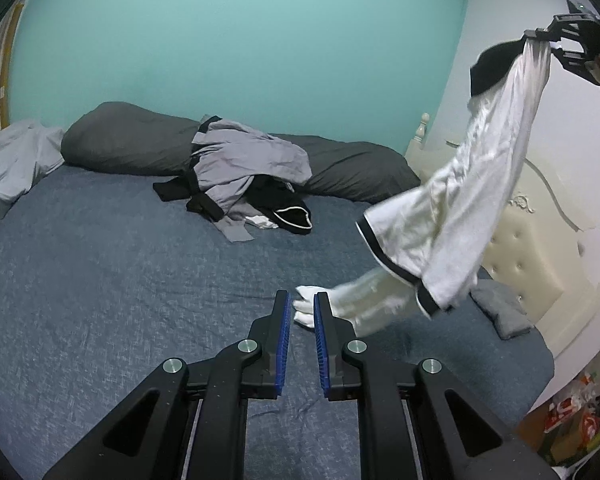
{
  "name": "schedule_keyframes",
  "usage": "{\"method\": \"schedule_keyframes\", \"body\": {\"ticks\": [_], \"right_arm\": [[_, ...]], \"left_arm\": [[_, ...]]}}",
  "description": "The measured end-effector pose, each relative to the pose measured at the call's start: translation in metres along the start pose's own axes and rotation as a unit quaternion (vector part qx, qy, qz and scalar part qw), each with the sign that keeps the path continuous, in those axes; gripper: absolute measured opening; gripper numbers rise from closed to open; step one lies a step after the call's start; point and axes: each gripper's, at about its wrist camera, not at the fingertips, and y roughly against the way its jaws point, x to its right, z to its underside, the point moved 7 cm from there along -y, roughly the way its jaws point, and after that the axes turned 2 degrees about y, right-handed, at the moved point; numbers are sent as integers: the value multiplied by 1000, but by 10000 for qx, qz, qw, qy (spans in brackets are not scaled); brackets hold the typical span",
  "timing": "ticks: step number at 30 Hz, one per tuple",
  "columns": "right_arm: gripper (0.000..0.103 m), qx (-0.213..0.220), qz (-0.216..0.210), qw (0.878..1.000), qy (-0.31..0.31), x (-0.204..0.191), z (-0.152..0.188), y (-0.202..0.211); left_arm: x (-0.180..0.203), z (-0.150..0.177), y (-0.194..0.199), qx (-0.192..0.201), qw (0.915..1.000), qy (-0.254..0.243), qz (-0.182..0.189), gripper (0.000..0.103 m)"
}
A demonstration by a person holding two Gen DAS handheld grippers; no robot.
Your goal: Fold clothes
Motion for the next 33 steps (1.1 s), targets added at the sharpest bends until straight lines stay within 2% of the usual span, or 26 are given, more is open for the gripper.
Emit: {"method": "schedule_keyframes", "body": {"ticks": [3,9,16,20,27,30,33], "right_arm": [[10,-351,223,9991,67,2,24,-24],[10,-1238,191,9921,-95,21,113,-104],[10,-2274,-86,9720,-593,45,237,-205],[10,-2687,-211,9600,-755,50,290,-254],[10,-3165,-601,9406,-1072,56,347,-321],[13,-3297,-834,9324,-1225,56,363,-343],[14,-3299,-1043,9293,-1294,53,368,-361]], "left_arm": [[2,7,-2,-76,10000,-3,32,14],[0,32,-14,-317,9993,113,141,16],[-4,58,-38,-582,9981,158,142,18],[-10,71,-59,-734,9969,229,152,19],[-18,97,-107,-959,9939,467,276,21],[-18,108,-129,-1066,9923,538,341,21],[-18,119,-151,-1164,9904,623,416,21]]}}
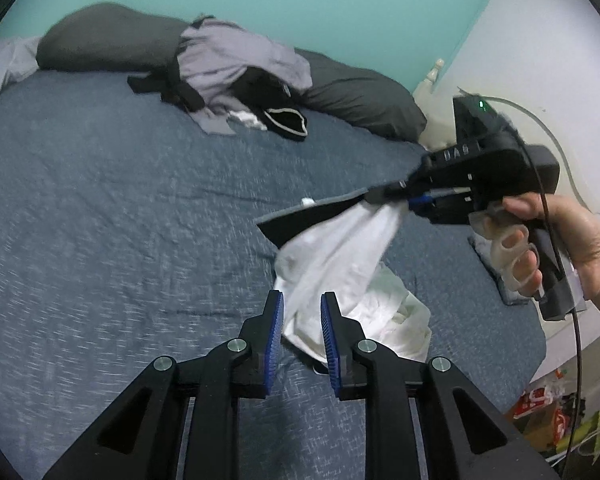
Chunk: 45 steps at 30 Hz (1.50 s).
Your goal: Fold clothes
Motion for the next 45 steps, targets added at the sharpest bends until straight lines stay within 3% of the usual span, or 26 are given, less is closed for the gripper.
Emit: {"method": "schedule_keyframes", "body": {"ticks": [2,4,7,14,20,29,34,36,38,41,45], "right_arm": [[21,-9,-122,9999,109,-2,-5,-8],[22,2,-184,9993,335,-6,-10,-13],[37,43,-107,9972,733,-14,-15,-18],[38,151,-22,9935,1130,-12,-30,-26],[38,173,450,9948,900,35,-37,-41],[38,-38,979,9893,1078,84,-29,-69],[38,1,844,9929,843,98,-30,-84],[36,-2,716,9938,847,97,-28,-90],[17,-25,663,9930,980,93,-26,-94],[4,-50,636,9907,1199,80,-22,-96],[4,-123,408,9861,1603,44,-5,-98]], "left_arm": [[-2,3,-12,-44,10000,58,13,21],[-6,6,-23,-90,9999,141,38,21],[-11,9,-37,-115,9996,270,63,21],[-29,16,-56,-140,9983,557,70,21],[-43,26,-66,-147,9979,630,-60,22],[-63,29,-72,104,9969,714,-322,22],[-64,29,-76,151,9974,607,-364,22],[-64,29,-77,152,9974,611,-354,22],[-65,29,-77,130,9973,640,-342,22],[-68,29,-75,133,9971,654,-353,22],[-75,25,-68,229,9960,764,-406,23]]}}
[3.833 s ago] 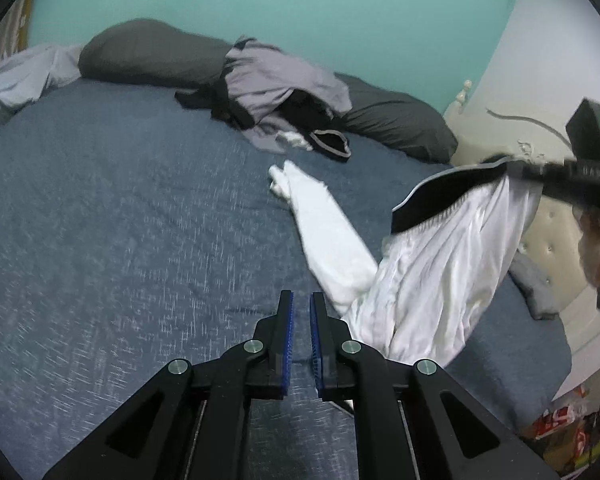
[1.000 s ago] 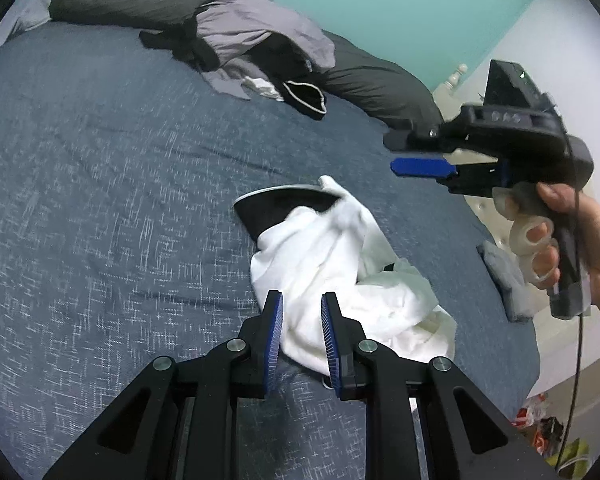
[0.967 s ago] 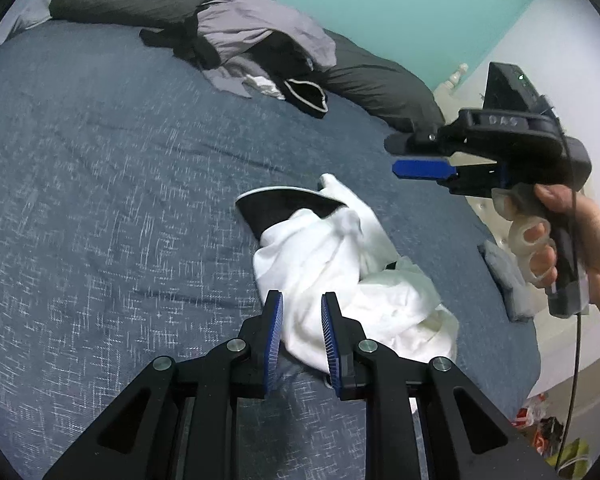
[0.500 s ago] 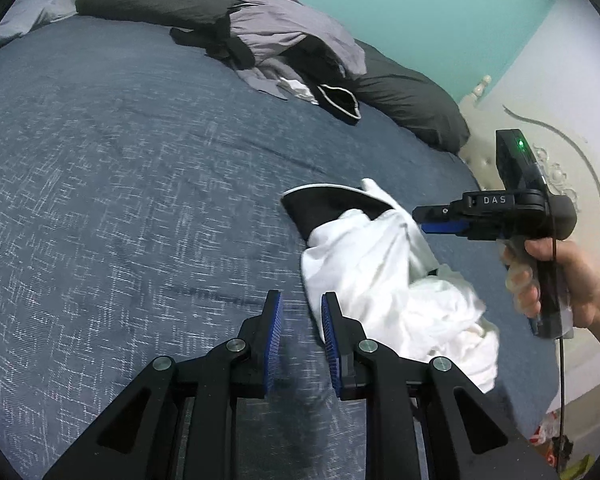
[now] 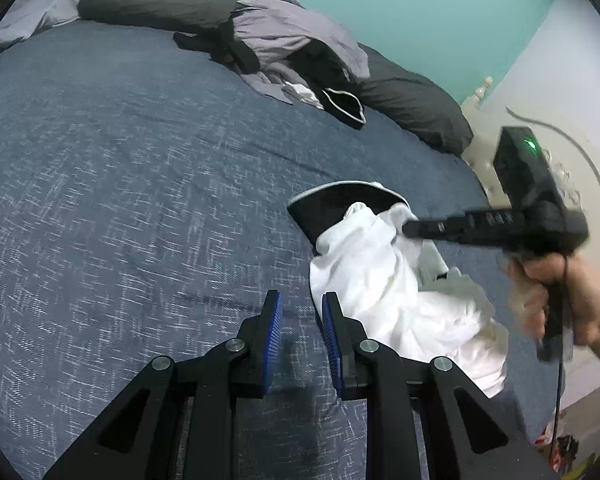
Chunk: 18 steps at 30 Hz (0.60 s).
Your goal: Fold clothes
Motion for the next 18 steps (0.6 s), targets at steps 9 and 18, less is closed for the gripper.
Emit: {"method": "schedule_keyframes", "body": {"ticks": [9,18], "right_arm": [[4,-398,-912,9950,29,-76,12,-30],[7,-159,-1246,9920,141,-99,-13,-10]], "left_arm": [[-14,-6,13,150,9997,216,-17,24],[-26,-12,20,236,9990,380,-7,26]]}}
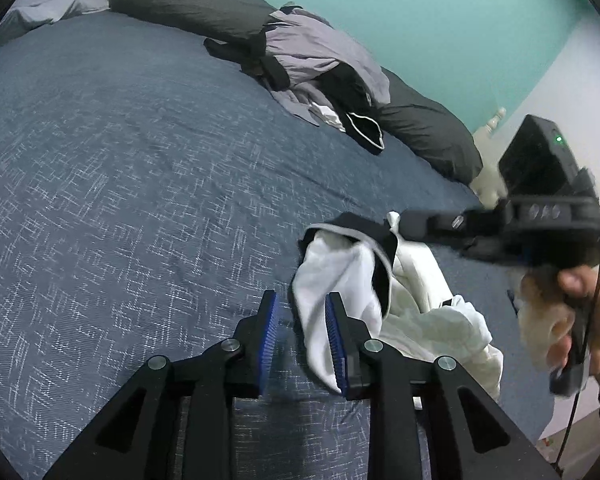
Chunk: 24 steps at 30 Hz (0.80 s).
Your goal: Fold clothes
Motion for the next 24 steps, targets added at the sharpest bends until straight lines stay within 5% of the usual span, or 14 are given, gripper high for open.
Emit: {"method": "schedule_keyframes", "body": {"ticks": [3,7,10,13,20,24], "right_arm": [[9,137,118,9998,55,2,-11,14],[29,-129,686,9975,60,15,-17,13],[32,-289,788,9965,-65,18,-20,-1],[50,-447,892,9949,-120,19,-21,-21],[50,-821,1560,9841,197,39,-18,-51],[50,-910,1931,9722,959,41,-18,-52]], "left_arm": [[0,-2,1,32,10000,18,-6,27],[-2,-2,3,52,10000,30,-66,27],[-5,-5,4,80,9999,54,-128,28],[-10,-7,7,100,9998,72,-170,28],[-23,-1,4,-38,9996,205,-194,30],[-25,0,2,-86,9995,229,-206,32]]}}
